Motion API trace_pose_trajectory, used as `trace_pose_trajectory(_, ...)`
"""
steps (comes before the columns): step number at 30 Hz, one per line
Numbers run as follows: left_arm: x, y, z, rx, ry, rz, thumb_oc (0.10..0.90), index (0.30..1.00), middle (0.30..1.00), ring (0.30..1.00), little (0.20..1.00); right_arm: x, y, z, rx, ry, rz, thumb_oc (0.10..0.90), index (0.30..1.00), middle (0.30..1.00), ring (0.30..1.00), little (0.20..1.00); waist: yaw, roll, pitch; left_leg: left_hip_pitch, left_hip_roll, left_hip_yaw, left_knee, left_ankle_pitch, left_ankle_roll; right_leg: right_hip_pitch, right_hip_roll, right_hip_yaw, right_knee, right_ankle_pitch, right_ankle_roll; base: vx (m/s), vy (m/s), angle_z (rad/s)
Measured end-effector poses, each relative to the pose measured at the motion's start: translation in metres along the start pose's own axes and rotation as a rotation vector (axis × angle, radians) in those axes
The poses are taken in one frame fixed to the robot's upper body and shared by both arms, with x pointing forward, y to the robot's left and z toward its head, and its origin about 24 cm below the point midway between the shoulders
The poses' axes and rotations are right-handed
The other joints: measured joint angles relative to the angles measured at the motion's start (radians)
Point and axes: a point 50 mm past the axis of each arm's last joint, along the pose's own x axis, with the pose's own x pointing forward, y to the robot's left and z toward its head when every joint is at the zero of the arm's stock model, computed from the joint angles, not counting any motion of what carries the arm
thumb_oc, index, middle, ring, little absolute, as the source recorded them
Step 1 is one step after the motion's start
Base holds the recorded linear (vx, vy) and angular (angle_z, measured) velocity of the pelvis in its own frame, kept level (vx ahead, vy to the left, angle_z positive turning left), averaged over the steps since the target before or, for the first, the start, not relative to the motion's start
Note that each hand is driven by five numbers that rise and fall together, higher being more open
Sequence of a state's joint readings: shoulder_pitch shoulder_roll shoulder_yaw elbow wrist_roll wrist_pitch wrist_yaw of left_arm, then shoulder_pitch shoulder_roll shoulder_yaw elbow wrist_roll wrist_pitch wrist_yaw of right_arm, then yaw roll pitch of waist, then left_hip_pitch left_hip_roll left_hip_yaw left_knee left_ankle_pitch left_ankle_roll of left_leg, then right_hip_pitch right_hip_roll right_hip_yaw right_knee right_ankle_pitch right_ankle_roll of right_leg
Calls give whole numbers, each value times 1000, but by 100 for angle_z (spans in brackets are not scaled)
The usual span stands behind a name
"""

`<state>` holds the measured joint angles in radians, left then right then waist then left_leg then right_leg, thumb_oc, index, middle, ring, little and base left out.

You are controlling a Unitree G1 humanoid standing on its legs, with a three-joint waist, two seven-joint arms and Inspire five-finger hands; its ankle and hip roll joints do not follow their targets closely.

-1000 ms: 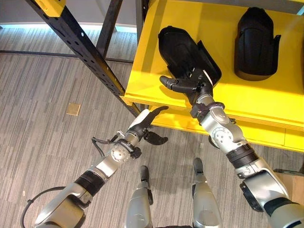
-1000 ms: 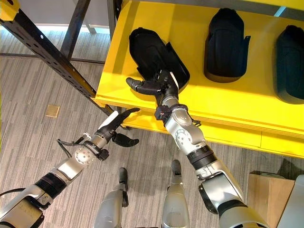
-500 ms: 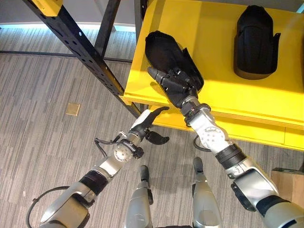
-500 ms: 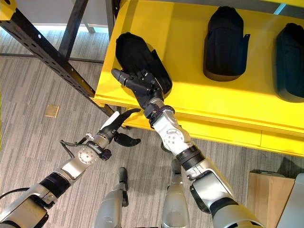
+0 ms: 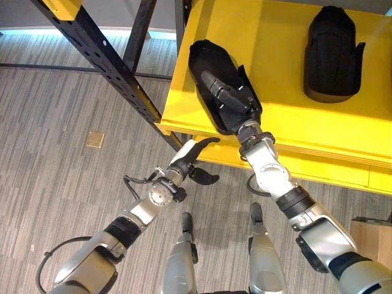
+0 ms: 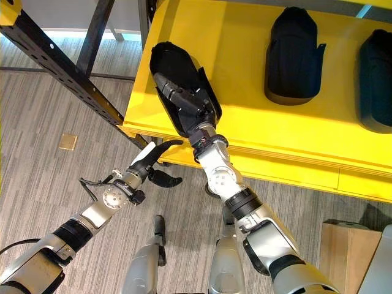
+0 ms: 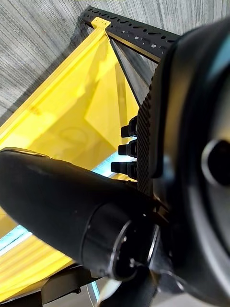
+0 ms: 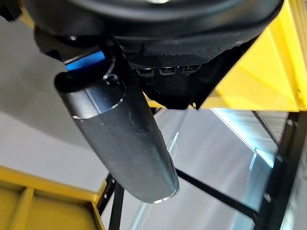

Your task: Move parts from the plastic box to the shelf.

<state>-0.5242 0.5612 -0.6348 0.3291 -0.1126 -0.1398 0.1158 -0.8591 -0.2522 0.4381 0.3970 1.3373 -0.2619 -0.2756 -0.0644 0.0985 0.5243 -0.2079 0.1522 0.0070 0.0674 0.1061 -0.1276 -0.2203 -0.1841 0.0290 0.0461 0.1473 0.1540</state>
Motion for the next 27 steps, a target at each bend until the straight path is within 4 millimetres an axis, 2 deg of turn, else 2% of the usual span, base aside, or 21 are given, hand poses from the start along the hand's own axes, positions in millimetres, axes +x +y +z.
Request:
trace_pose_trajectory(2,-23,-2,6,-21,-59,-40,900,1000,1000,1000,1000,2,-9,22,-2,-82,-50,900,1000,1000,1000,1000,24,29,3,4,-2,-15,-18,14,-3,19,-2,-18,-21,10,5,28,15,19)
trace_pose_trajectory(3,-33,-3,8,-22,-83,-67,900,1000,1000,1000,1000,3,-17,36,3,-132,-87,900,1000,1000,1000,1000,53,46,2,17,-5,-16,-26,16,-2,32,-5,-22,-27,10,5,36,19,15)
trace_pose_trajectory(5,-46,0,5,-18,-81,-90,900,1000,1000,1000,1000,4,-25,54,18,-195,-128,900,1000,1000,1000,1000,81,59,-5,26,-11,-16,-31,16,-1,44,-12,-26,-35,10,7,33,14,6)
trace_pose_trajectory(7,-63,10,-5,10,-43,-105,900,1000,1000,1000,1000,5,-39,76,50,-285,-198,900,1000,1000,1000,1000,99,60,-6,43,-23,-26,-38,18,2,71,-25,-40,-47,11,13,25,11,19)
trace_pose_trajectory(11,-77,19,-15,19,-1,-127,900,1000,1000,1000,1000,4,-55,101,69,-383,-265,900,1000,1000,1000,1000,125,60,-6,43,-44,-42,-40,14,17,84,-48,-58,-48,0,18,29,10,18)
trace_pose_trajectory(16,-86,11,-15,-10,-9,-186,900,1000,1000,1000,1000,4,-55,110,85,-405,-266,900,1000,1000,1000,1000,126,60,-6,37,-53,-49,-40,16,16,86,-57,-65,-51,0,21,8,-2,6)
trace_pose_trajectory(22,-85,11,0,-7,-90,-199,900,1000,1000,1000,1000,5,-56,115,101,-421,-277,900,1000,1000,1000,1000,131,60,-6,36,-54,-50,-39,16,16,86,-57,-67,-51,-2,23,0,0,0)
trace_pose_trajectory(27,-84,15,5,0,-118,-181,900,1000,1000,1000,1000,5,-57,118,114,-436,-280,900,1000,1000,1000,1000,133,60,-6,36,-54,-50,-40,16,16,86,-57,-69,-51,-1,26,-1,-13,0)
